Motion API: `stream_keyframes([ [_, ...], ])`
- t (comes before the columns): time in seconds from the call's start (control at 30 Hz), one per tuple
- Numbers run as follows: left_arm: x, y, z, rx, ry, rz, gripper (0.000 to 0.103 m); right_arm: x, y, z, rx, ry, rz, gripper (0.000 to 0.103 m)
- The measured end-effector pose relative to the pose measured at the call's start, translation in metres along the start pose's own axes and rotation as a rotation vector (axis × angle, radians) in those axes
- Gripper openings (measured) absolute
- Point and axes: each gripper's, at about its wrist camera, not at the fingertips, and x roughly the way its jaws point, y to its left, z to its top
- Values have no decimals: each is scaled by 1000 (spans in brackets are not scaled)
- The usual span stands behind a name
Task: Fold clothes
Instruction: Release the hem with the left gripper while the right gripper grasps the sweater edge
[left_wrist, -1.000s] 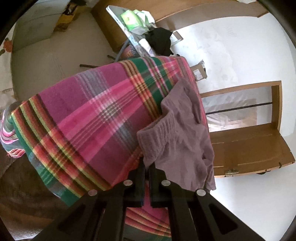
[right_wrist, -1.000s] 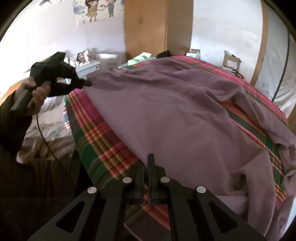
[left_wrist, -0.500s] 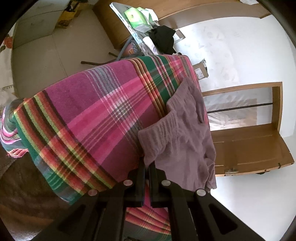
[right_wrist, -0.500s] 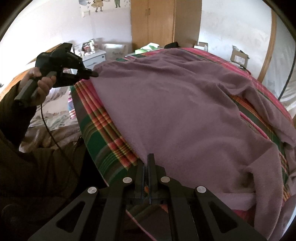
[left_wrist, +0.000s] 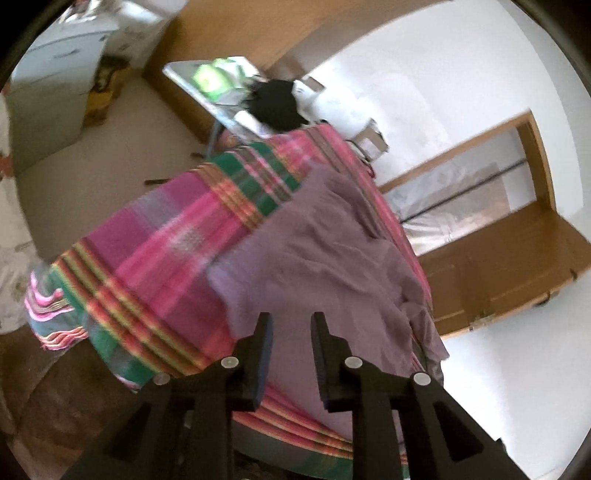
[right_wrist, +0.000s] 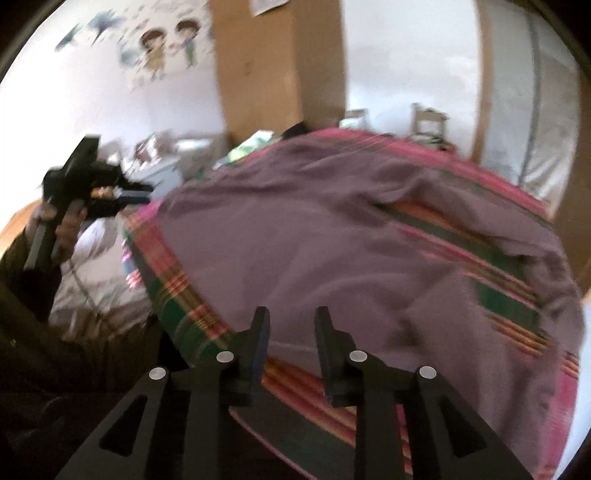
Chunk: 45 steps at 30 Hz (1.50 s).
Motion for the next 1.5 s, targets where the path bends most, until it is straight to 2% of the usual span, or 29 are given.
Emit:
stream_keyframes([
  [0.13,16,-30,-4,89,50,-33,25,-20,-28,-3,83,-48,-73,28],
  [0.27,40,-63,-17,183,135,-62,26,-36,-63,-9,209,-76,-154,29],
  [0.33,55,-83,-26,249,191,-80,26,-44,-74,-14,237,-86,-201,34],
  [0.5,83,-128,-49,370,298,-114,26,-73,-104,-35,320,-115,-312,35],
  [0.63,103,-161,-76,474,381,-143,26,-79,-127,-53,406,-102,-351,35],
  [0.77,126,-184,-104,552,482,-148,26,-74,-141,-68,464,-65,-351,37],
  [1.0,161,-219,-138,636,585,-153,26,-61,-149,-74,494,-76,-235,37],
  [1.17,180,-230,-149,646,628,-141,26,-56,-155,-75,504,-59,-169,36],
  [1.4,197,-241,-161,671,654,-131,26,-66,-160,-81,536,-79,-142,37],
  [1.5,201,-242,-164,669,661,-131,26,-63,-156,-80,517,-58,-139,37],
])
